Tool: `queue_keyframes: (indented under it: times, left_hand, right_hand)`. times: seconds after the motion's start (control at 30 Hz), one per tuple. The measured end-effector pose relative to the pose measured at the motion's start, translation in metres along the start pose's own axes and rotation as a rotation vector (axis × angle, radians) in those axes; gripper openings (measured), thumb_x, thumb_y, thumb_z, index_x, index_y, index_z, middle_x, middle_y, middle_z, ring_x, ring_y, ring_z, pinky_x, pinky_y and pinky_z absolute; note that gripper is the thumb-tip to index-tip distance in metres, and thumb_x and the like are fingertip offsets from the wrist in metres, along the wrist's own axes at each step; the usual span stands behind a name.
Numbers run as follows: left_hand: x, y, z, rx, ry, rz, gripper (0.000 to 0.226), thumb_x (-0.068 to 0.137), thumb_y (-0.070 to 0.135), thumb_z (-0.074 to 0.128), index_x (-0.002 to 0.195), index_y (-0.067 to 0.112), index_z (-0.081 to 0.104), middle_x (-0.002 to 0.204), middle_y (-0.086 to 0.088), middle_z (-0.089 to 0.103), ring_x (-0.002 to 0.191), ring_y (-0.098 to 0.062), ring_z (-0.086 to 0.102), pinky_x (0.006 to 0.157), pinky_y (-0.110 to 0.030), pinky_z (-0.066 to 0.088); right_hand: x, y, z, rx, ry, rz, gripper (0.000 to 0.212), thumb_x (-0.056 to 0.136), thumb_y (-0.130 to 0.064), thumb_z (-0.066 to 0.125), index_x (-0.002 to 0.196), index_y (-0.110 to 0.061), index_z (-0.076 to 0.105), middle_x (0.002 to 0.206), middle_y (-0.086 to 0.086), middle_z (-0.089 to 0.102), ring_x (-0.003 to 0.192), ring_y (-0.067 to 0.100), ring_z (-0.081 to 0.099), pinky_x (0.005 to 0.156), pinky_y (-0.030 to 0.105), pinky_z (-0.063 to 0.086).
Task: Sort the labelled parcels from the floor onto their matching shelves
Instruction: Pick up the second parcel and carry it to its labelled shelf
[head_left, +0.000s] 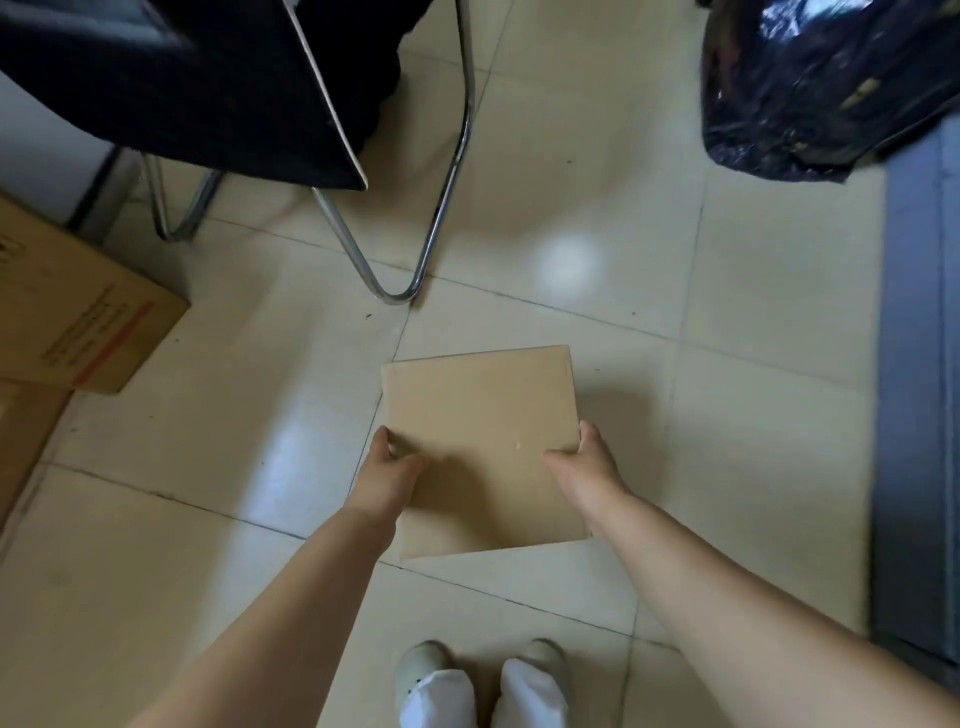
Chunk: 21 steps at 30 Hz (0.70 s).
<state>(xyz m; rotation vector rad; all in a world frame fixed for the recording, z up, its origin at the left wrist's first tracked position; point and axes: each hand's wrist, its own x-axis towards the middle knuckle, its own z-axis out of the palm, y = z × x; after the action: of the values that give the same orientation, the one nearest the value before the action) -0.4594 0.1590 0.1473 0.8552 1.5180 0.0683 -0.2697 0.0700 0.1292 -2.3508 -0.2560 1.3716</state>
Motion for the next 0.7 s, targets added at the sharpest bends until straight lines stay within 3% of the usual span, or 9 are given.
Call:
queue_keyframes:
  times: [0.07,0.17,0.23,0.33,0.47,0.53,0.63,0.7]
  left_hand:
    - [-0.036,0.029,-0.003,-0.023,0.006,0.034,0.055,0.081,0.017,0.054,0.134,0.023,0.04,0.127,-0.002,0.055,0.111,-0.021,0.053,0.086,-0.029,0.045]
    - [-0.095,0.074,-0.006,-0.067,-0.01,0.081,0.042,0.088,0.007,0.05,0.127,0.023,0.046,0.113,-0.001,0.061,0.101,-0.02,0.056,0.071,-0.024,0.044]
    - [-0.134,0.103,-0.009,-0.087,-0.023,0.115,0.042,0.088,0.005,0.049,0.126,0.024,0.046,0.111,-0.001,0.061,0.098,-0.02,0.056,0.068,-0.023,0.043]
    - [-0.19,0.144,-0.012,-0.095,-0.025,0.17,0.037,0.085,0.008,0.052,0.119,0.023,0.049,0.104,0.0,0.061,0.086,-0.017,0.054,0.061,-0.025,0.037]
    - [-0.268,0.194,-0.017,-0.089,-0.035,0.257,0.025,0.086,0.007,0.052,0.101,0.029,0.051,0.099,0.0,0.062,0.081,-0.015,0.055,0.061,-0.025,0.038]
    - [-0.31,0.215,-0.022,-0.107,-0.057,0.305,0.027,0.09,0.003,0.047,0.108,0.023,0.049,0.092,0.005,0.06,0.078,-0.012,0.057,0.061,-0.024,0.041]
    - [-0.367,0.242,-0.031,-0.12,-0.078,0.353,0.029,0.092,0.002,0.045,0.116,0.019,0.045,0.092,0.004,0.059,0.078,-0.012,0.057,0.062,-0.025,0.044]
    - [-0.397,0.258,-0.039,-0.127,-0.081,0.37,0.034,0.091,0.005,0.047,0.123,0.016,0.045,0.102,0.0,0.061,0.082,-0.013,0.058,0.067,-0.029,0.046]
  right_hand:
    - [-0.038,-0.023,-0.026,0.033,0.022,-0.014,0.069,0.067,-0.029,0.054,0.134,-0.021,0.038,0.13,0.01,0.055,0.106,0.029,0.059,0.092,0.041,0.05]
    - [-0.098,-0.058,-0.069,0.11,0.024,-0.017,0.063,0.07,-0.024,0.051,0.132,-0.023,0.04,0.123,0.008,0.059,0.095,0.027,0.061,0.07,0.03,0.048]
    - [-0.135,-0.077,-0.097,0.154,0.025,-0.026,0.06,0.075,-0.02,0.049,0.134,-0.025,0.039,0.123,0.005,0.059,0.093,0.025,0.061,0.064,0.027,0.044]
    - [-0.191,-0.103,-0.141,0.211,0.041,-0.082,0.031,0.079,-0.013,0.048,0.109,-0.022,0.046,0.097,0.002,0.062,0.072,0.021,0.054,0.06,0.026,0.042]
    - [-0.262,-0.131,-0.194,0.26,0.079,-0.16,0.029,0.078,-0.013,0.049,0.105,-0.023,0.053,0.088,-0.001,0.061,0.068,0.019,0.053,0.059,0.026,0.041]
    - [-0.299,-0.143,-0.216,0.285,0.092,-0.192,0.033,0.076,-0.016,0.051,0.109,-0.023,0.052,0.095,-0.002,0.064,0.075,0.019,0.058,0.063,0.028,0.047]
    - [-0.345,-0.156,-0.248,0.287,0.09,-0.223,0.061,0.067,-0.028,0.054,0.128,-0.025,0.046,0.118,-0.002,0.064,0.101,0.023,0.064,0.089,0.038,0.052]
    - [-0.37,-0.163,-0.267,0.252,0.105,-0.265,0.056,0.068,-0.029,0.056,0.123,-0.022,0.051,0.118,0.002,0.064,0.102,0.025,0.064,0.092,0.041,0.052]
